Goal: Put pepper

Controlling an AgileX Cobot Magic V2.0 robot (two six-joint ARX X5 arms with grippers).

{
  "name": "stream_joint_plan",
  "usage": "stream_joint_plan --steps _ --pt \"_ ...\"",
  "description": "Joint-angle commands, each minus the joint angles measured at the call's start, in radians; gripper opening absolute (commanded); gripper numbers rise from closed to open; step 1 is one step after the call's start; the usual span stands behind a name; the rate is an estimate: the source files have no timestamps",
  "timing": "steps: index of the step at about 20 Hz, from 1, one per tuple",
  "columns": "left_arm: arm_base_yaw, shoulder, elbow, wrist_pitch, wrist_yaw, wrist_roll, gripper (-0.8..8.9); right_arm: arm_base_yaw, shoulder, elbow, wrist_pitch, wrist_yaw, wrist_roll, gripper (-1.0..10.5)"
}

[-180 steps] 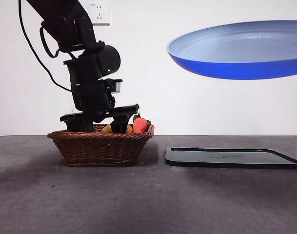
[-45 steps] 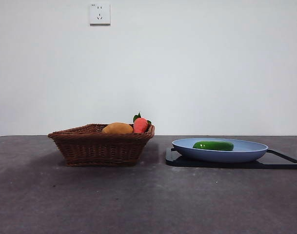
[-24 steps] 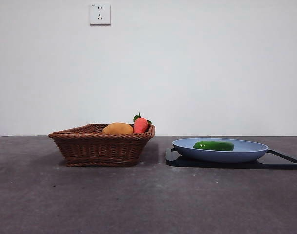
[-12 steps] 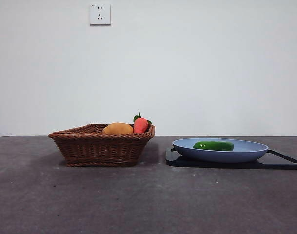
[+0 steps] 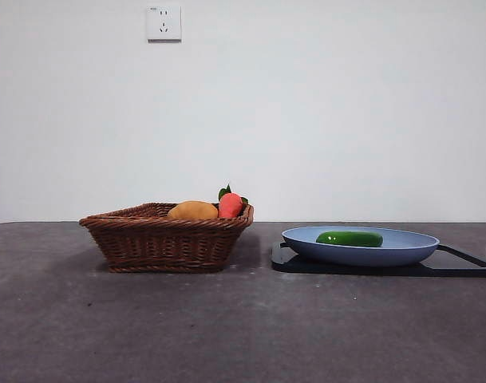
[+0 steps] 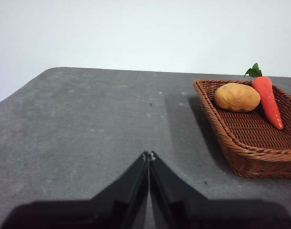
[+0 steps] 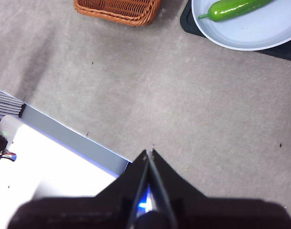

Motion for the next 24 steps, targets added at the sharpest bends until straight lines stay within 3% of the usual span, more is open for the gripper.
stream_joint_plan --steps 1,12,14,16,19,21,24 --pt "0.003 -0.005 -0.001 0.006 0.001 -0.006 0.08 0.003 0.005 0.019 0.004 0.000 0.006 0.1" --pt "0.003 -0.005 -0.001 0.007 0.001 -0.006 0.08 0.003 0.005 0.019 0.003 -0.001 0.006 0.1" --pt "0.003 -0.005 -0.001 0.007 0.001 -0.006 0.08 -0.019 -0.017 0.018 0.021 0.032 -0.058 0.1" --pt "0.003 -0.005 -0.001 0.007 0.001 -0.006 0.08 -0.092 -0.102 -0.015 0.167 0.034 -0.076 0.1" --pt "0.003 -0.005 -0.001 0.007 0.001 -0.006 0.08 -0.191 -0.279 -0.173 0.432 -0.057 -0.058 0.1" --pt "0.003 -0.005 -0.001 0.007 0.001 -0.006 0.08 -0.230 -0.393 -0.319 0.591 -0.023 -0.058 0.1" --pt "0.003 -0.005 -0.001 0.007 0.001 -0.006 0.08 -0.235 -0.554 -0.569 0.820 0.104 -0.042 0.1"
